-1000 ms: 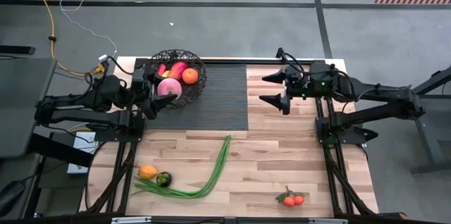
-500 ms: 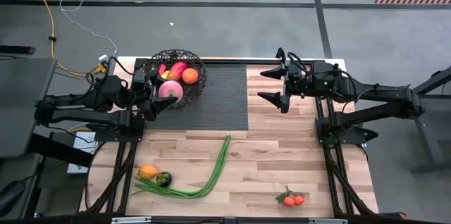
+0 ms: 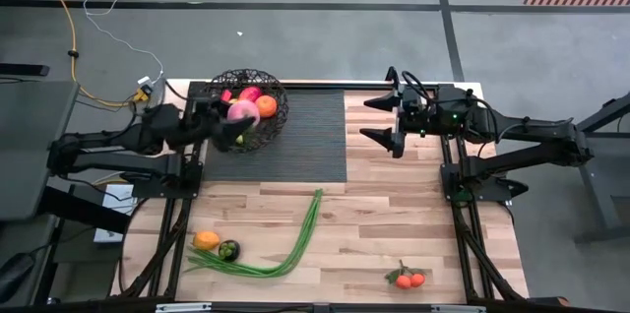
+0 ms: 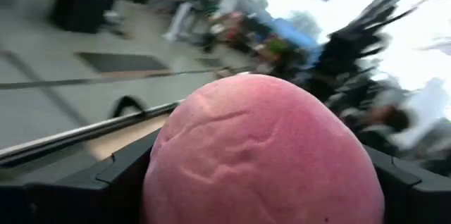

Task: Build produce basket
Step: Put the pink peach into the black basket

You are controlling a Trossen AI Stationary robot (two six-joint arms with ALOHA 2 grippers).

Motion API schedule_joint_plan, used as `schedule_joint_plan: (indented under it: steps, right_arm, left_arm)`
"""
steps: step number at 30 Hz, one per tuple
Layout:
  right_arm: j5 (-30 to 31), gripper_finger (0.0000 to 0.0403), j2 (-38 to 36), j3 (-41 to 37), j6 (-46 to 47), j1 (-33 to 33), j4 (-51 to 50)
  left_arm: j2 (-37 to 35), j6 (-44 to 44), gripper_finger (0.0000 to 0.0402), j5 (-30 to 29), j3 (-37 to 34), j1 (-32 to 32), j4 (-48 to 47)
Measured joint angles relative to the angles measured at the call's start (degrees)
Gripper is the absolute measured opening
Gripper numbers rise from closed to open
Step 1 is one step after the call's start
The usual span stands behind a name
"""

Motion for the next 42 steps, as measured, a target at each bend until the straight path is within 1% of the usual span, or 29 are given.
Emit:
schedule_joint_plan:
  steps: [2, 6, 10, 12, 14, 18, 20, 24, 32, 34, 42]
  right_arm:
    - [-0.01, 0.0397, 0.0, 0.0, 0.09, 0.0, -0.34]
    - [0.0, 0.0397, -0.02, 0.0, 0.13, 0.0, -1.38]
    - [0.0, 0.0397, -0.02, 0.0, 0.51, 0.0, -2.21]
    - [0.0, 0.0397, -0.02, 0.0, 1.44, 0.0, -2.43]
    - [-0.02, 0.0397, -0.02, 0.0, 2.44, 0.0, -2.82]
    - [0.0, 0.0397, -0.02, 0.0, 3.0, 0.0, -3.76]
    - [-0.02, 0.0397, -0.02, 0.0, 3.33, 0.0, -4.23]
    - [0.0, 0.0397, -0.02, 0.0, 3.69, -0.01, -4.75]
    - [0.0, 0.0397, -0.02, 0.0, 3.69, 0.0, -4.77]
    - [0.0, 0.0397, -0.02, 0.0, 3.67, 0.0, -4.78]
    - [0.0, 0.0397, -0.02, 0.0, 3.5, 0.0, -4.77]
  left_arm:
    - [2.84, 0.22, 0.0322, -0.3, 2.58, 2.66, -4.25]
    - [10.15, 1.38, 0.0322, -0.58, 10.93, 10.91, -19.47]
    - [18.78, 6.76, 0.0322, -0.47, 18.26, 19.6, -32.63]
    - [22.89, 8.85, 0.0322, 0.22, 19.81, 23.13, -37.37]
    - [26.62, 9.09, 0.0322, 1.18, 20.11, 25.69, -40.08]
    - [34.13, 5.21, 0.0322, 0.99, 20.11, 29.38, -45.68]
    - [37.7, 3.36, 0.0322, 0.93, 20.11, 30.64, -46.84]
    - [43.57, 2.89, 0.0322, 1.96, 20.11, 32.06, -46.86]
    - [53.25, 1.76, 0.0322, 3.48, 20.11, 32.15, -46.96]
    - [54.8, 1.78, 0.0322, 4.64, 20.11, 32.15, -47.11]
    - [57.34, 0.47, 0.0322, 4.01, 20.11, 32.15, -47.09]
